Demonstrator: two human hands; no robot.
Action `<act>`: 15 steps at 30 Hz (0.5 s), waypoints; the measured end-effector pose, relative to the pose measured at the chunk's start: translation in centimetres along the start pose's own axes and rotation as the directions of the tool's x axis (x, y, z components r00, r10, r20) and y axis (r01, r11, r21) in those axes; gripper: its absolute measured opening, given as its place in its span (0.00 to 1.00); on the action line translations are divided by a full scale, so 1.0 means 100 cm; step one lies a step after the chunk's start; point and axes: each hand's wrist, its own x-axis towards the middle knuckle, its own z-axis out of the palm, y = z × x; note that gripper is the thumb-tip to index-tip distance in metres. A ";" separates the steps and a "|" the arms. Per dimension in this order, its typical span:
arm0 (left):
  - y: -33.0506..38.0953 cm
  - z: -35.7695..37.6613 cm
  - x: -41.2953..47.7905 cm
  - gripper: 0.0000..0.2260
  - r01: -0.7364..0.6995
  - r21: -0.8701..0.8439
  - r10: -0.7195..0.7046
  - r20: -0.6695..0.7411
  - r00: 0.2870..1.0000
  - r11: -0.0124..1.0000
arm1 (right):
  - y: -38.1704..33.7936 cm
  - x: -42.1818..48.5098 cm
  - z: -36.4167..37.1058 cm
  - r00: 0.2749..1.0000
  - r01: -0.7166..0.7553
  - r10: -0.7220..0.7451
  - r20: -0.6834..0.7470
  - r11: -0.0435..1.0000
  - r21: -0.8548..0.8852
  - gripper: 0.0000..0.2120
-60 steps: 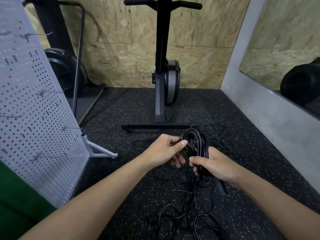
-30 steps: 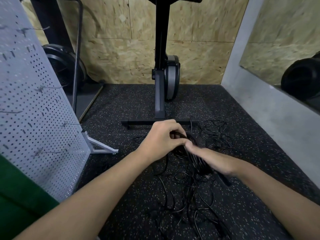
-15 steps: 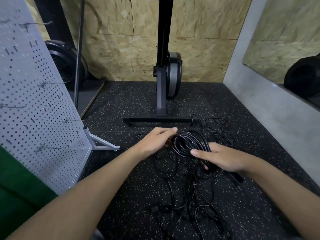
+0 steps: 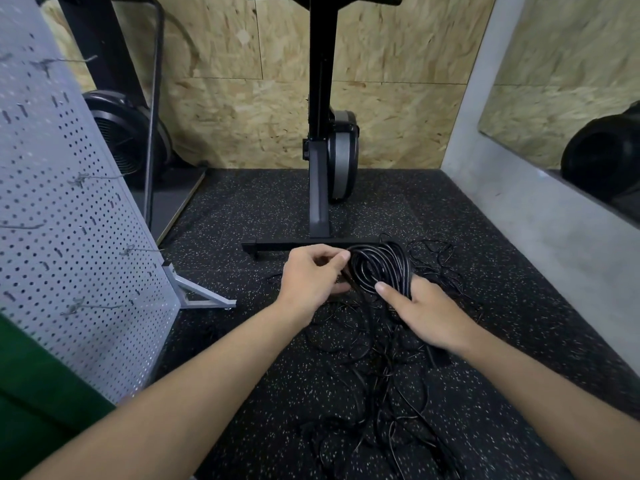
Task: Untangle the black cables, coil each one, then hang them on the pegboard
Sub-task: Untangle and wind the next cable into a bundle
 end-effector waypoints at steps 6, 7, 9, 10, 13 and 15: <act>0.003 0.017 -0.008 0.03 0.128 -0.254 -0.149 -0.067 0.987 0.959 | -0.009 -0.004 0.016 1.000 -0.007 0.008 -0.005 0.985 0.173 0.29; 0.003 0.020 -0.009 0.03 0.137 -0.275 -0.164 -0.076 0.984 0.952 | -0.013 -0.005 0.014 1.000 -0.015 0.015 0.002 0.980 0.200 0.29; 0.001 0.023 -0.009 0.03 0.133 -0.286 -0.165 -0.090 0.982 0.949 | -0.015 -0.006 0.011 1.000 0.001 -0.007 0.025 0.967 0.254 0.21; 0.000 0.023 -0.010 0.03 0.128 -0.279 -0.158 -0.088 0.984 0.952 | -0.015 -0.006 0.009 0.998 0.006 -0.021 0.053 0.964 0.268 0.19; -0.005 0.018 -0.008 0.01 0.060 -0.134 -0.070 -0.071 0.995 0.989 | -0.011 -0.007 0.006 0.993 -0.040 0.013 0.118 0.973 0.225 0.29; -0.008 0.013 -0.006 0.01 -0.034 0.018 0.035 -0.051 0.998 0.999 | -0.007 -0.005 0.004 0.986 -0.067 0.030 0.162 0.971 0.228 0.27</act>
